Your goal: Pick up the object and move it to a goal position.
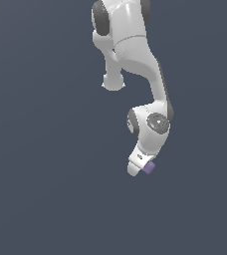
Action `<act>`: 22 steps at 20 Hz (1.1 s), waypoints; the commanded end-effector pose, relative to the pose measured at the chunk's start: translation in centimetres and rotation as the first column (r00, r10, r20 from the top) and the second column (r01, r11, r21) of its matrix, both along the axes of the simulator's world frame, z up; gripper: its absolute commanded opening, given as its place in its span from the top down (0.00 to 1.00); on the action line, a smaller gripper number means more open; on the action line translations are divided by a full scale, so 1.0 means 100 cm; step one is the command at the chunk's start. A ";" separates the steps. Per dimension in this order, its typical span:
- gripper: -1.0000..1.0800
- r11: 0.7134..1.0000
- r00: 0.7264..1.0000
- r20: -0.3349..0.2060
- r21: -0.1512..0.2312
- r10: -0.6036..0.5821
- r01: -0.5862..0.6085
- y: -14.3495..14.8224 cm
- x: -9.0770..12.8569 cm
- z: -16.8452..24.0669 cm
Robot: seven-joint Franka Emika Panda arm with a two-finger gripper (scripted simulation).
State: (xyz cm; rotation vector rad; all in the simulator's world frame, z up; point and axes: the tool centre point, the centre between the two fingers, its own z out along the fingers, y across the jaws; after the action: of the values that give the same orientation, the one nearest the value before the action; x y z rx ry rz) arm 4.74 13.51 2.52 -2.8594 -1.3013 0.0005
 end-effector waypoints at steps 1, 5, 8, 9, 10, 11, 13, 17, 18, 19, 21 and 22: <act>1.00 1.000 1.000 0.000 0.000 0.000 0.000 -0.001 -0.001 0.001; 1.00 1.000 1.000 0.000 0.000 0.000 0.000 -0.005 -0.006 0.005; 1.00 1.000 1.000 0.000 0.000 0.000 0.000 -0.009 -0.013 0.010; 1.00 1.000 1.000 0.000 0.000 0.000 0.000 -0.010 -0.015 0.012; 1.00 1.000 1.000 0.000 0.000 0.000 0.000 -0.012 -0.018 0.014; 1.00 1.000 1.000 0.000 0.000 0.000 0.000 -0.014 -0.022 0.016; 1.00 1.000 1.000 0.000 -0.001 0.000 0.000 -0.019 -0.029 0.021; 1.00 1.000 1.000 0.000 -0.001 0.000 0.000 -0.031 -0.047 0.035; 1.00 1.000 1.000 0.000 -0.001 -0.001 0.001 -0.035 -0.052 0.039; 1.00 1.000 1.000 0.000 -0.001 -0.001 0.001 -0.038 -0.057 0.042; 1.00 1.000 1.000 0.000 -0.001 -0.001 0.001 -0.045 -0.068 0.051; 1.00 1.000 1.000 0.000 -0.002 -0.001 0.001 -0.049 -0.074 0.055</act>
State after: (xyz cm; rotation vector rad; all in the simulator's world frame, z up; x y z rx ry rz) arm -1.78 9.18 7.36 -2.8606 -1.3011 0.0018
